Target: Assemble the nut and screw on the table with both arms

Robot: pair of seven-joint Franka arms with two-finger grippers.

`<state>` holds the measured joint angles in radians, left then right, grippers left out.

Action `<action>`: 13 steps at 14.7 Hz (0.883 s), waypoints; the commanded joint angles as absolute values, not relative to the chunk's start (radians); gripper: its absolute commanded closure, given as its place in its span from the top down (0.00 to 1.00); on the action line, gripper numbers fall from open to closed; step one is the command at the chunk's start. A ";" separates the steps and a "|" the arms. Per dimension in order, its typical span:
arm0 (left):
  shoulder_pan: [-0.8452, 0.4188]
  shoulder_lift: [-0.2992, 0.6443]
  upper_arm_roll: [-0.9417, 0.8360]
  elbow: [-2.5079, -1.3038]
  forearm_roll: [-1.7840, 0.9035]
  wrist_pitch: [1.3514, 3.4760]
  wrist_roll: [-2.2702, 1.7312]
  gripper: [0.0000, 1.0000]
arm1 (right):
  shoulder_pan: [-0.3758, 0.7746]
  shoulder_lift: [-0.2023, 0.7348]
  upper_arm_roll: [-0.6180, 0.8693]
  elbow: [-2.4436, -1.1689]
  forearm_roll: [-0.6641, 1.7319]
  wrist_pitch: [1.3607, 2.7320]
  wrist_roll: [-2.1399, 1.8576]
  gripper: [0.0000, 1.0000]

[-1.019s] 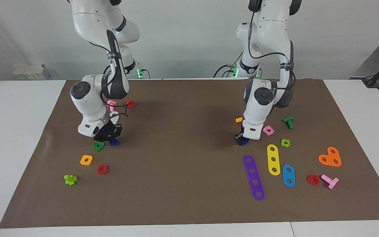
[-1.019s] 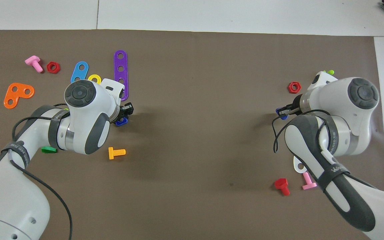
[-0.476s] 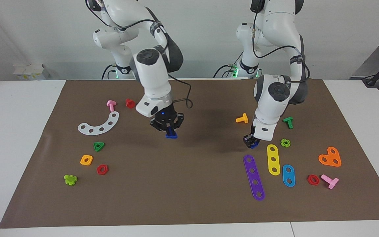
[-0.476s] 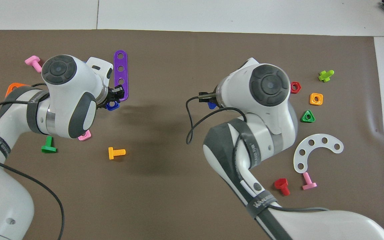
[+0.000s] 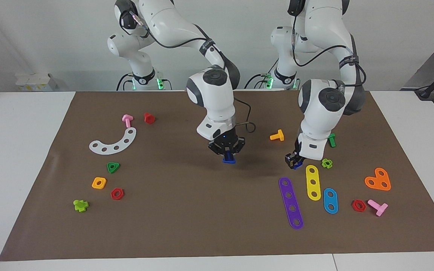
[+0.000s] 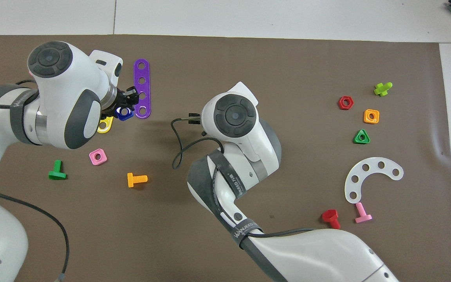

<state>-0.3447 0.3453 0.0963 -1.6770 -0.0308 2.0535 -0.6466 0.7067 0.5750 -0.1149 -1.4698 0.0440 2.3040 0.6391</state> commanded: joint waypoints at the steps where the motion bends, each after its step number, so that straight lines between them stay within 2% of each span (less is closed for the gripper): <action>1: -0.330 0.373 0.092 -1.631 -0.058 2.023 -0.627 0.00 | 0.712 0.647 -0.120 -1.411 0.012 2.345 0.675 0.00; 7: -0.336 0.373 0.094 -1.608 -0.072 2.008 -0.630 0.00 | 0.739 0.643 -0.121 -1.505 0.014 2.368 0.690 0.00; 9: -0.341 0.374 0.094 -1.601 -0.077 2.000 -0.634 0.00 | 0.739 0.638 -0.121 -1.519 0.014 2.368 0.690 0.24; 10: -0.345 0.373 0.094 -1.601 -0.078 1.997 -0.637 0.00 | 0.739 0.635 -0.121 -1.528 0.014 2.368 0.690 0.32; 11: -0.348 0.373 0.094 -1.601 -0.080 2.000 -0.640 0.00 | 0.741 0.632 -0.123 -1.529 0.012 2.365 0.692 0.76; 12: -0.350 0.373 0.092 -1.601 -0.080 1.999 -0.641 0.00 | 0.742 0.632 -0.127 -1.520 0.009 2.350 0.692 1.00; 13: -0.363 0.373 0.092 -1.601 -0.081 2.000 -0.643 0.00 | 0.741 0.627 -0.129 -1.519 0.006 2.349 0.692 1.00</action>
